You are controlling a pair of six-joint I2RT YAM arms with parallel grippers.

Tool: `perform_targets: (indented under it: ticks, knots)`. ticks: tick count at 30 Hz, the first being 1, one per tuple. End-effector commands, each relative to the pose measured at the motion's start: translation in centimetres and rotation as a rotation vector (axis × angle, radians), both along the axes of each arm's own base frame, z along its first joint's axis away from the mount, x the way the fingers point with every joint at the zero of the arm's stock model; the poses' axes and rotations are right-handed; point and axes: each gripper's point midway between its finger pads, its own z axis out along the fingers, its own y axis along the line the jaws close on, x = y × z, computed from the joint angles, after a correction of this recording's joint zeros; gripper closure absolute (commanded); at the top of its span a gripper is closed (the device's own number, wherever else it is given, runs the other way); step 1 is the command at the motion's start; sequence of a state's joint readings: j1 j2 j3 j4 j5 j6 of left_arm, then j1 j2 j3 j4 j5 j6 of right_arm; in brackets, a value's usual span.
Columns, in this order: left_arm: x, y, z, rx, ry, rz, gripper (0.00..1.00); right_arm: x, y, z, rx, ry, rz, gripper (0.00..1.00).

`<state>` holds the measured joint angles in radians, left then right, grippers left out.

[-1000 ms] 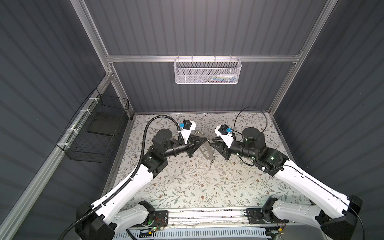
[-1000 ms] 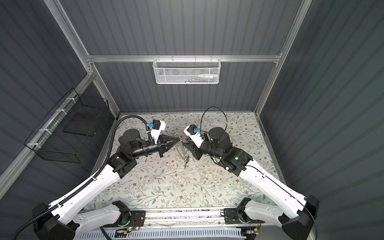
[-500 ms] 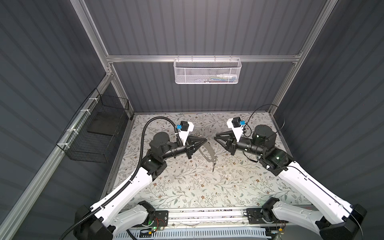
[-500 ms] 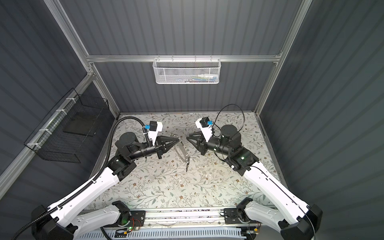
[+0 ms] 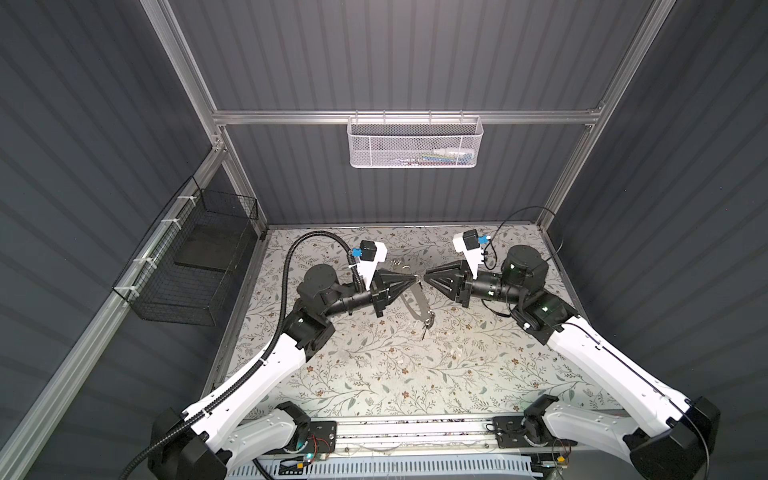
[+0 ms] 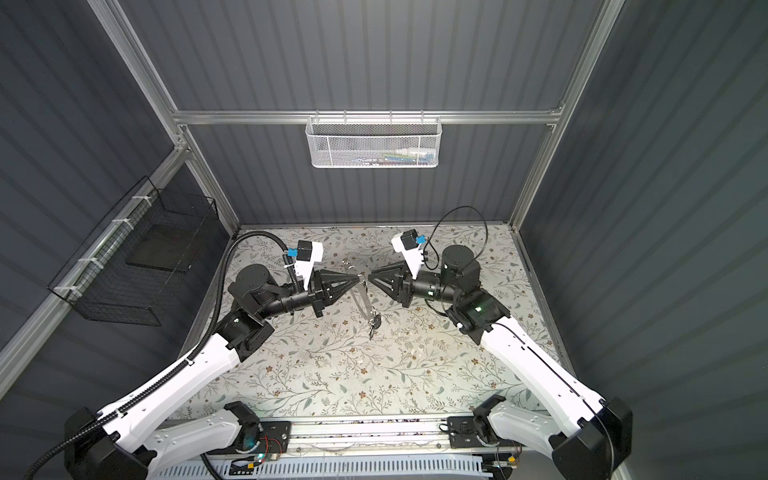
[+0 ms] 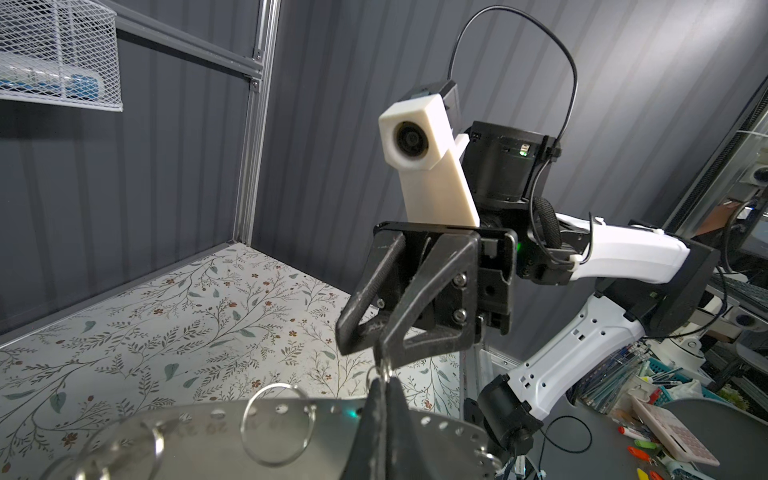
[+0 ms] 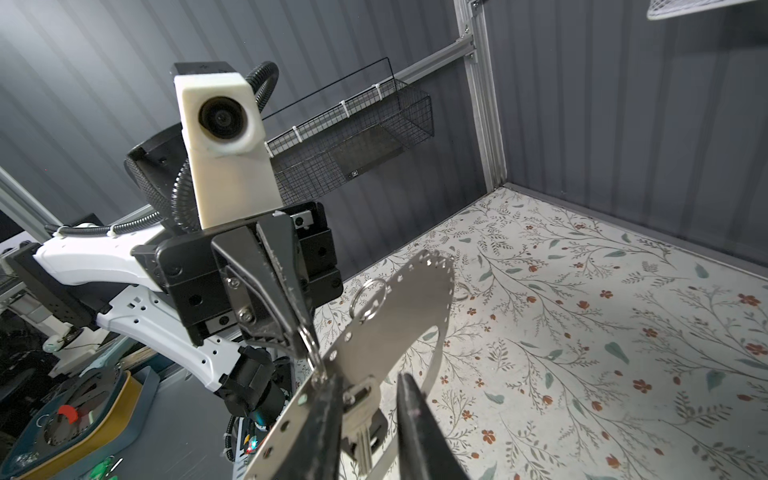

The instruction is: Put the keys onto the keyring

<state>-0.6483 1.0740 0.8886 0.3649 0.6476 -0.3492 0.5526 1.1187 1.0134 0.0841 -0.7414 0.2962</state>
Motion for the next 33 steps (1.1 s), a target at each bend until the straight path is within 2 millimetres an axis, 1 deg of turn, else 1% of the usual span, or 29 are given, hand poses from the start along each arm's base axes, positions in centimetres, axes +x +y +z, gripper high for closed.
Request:
perform_targets:
  ticks: [1,5,14,16,20,21,22,27,33]
  knots:
    - [-0.6,0.0,2.2,-0.052,-0.054,-0.027,1.00,-0.3,0.9,0.0,0.007,0.021,0.057,0.74]
    - [-0.6,-0.2,2.0,-0.053,-0.049,-0.038,1.00,-0.3,1.5,-0.6,-0.011,0.030,0.068,0.74]
    - [-0.4,-0.3,2.0,-0.056,-0.049,-0.037,1.00,-0.9,1.7,-1.0,-0.027,0.025,0.073,0.73]
    - [-0.5,-0.2,2.1,-0.067,-0.051,-0.038,1.00,-1.0,1.8,-1.4,-0.041,0.028,0.068,0.73]
    - [-0.6,-0.1,2.3,-0.077,-0.060,-0.038,1.00,-0.5,1.0,-2.0,-0.040,0.031,0.003,0.73]
    - [-0.6,-0.1,2.3,-0.077,-0.059,-0.036,1.00,-0.1,0.8,-2.5,-0.036,0.042,-0.012,0.72]
    - [-0.6,-0.1,2.3,-0.077,-0.057,-0.035,1.00,-0.4,0.1,-1.6,-0.008,0.028,-0.023,0.71]
    - [-0.5,-0.2,2.2,-0.074,-0.050,-0.039,1.00,-0.1,-1.7,-1.0,0.069,0.032,-0.058,0.68]
    - [-0.3,-0.4,2.2,-0.065,-0.041,-0.038,1.00,-0.7,-2.2,-0.1,0.077,-0.021,-0.075,0.65]
